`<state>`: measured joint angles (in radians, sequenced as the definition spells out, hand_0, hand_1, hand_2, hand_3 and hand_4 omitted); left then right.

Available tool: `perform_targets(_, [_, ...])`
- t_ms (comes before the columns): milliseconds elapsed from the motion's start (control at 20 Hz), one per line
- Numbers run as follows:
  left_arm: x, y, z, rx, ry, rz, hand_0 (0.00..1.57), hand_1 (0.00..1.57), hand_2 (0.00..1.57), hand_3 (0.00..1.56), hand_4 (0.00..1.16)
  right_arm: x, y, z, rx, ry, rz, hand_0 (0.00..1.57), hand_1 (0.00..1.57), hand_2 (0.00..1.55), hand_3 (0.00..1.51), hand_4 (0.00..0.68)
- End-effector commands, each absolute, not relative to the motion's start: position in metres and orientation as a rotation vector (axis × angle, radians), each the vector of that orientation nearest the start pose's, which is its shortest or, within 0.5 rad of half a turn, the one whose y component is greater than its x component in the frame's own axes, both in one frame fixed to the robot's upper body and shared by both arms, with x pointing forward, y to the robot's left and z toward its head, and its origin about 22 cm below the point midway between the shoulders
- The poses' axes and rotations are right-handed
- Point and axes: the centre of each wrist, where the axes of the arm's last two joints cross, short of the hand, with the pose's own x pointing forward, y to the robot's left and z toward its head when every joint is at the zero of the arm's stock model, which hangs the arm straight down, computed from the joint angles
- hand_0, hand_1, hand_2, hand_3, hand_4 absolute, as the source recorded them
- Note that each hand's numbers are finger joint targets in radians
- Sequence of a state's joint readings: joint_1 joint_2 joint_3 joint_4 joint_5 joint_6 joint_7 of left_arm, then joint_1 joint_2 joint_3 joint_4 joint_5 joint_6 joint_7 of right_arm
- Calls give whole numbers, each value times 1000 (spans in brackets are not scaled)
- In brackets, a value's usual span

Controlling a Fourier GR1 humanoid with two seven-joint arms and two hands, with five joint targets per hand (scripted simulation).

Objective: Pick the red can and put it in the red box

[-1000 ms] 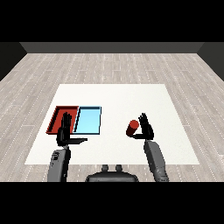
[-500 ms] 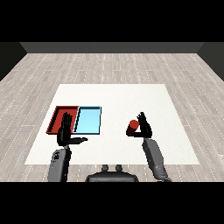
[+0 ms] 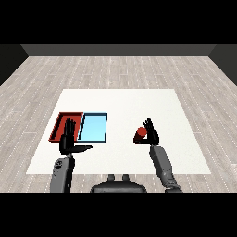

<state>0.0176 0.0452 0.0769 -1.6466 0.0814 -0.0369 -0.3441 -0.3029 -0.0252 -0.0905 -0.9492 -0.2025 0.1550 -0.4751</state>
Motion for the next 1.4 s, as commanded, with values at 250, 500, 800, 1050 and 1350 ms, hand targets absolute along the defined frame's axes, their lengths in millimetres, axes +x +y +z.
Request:
perform_targets(250, [241,258,-4,1,-1979,44,0,0,0,0,0,304,-213,-72,262,-1666,-107,0,0,0,0,0])
perform_targets(500, [241,258,22,34,-1980,49,0,0,0,0,0,305,-219,-65,246,-1681,-114,0,0,0,0,0])
perform_targets(800, [219,273,15,36,-1973,60,0,0,0,0,0,304,-205,-75,254,-1680,-95,0,0,0,0,0])
perform_targets(1050, [253,251,0,27,-1978,55,0,0,0,0,0,325,-201,-70,269,-1660,-97,0,0,0,0,0])
perform_targets(1350, [247,261,1,27,-1969,58,0,0,0,0,0,326,-201,-81,148,-1653,-87,1470,1470,1469,1434,579])
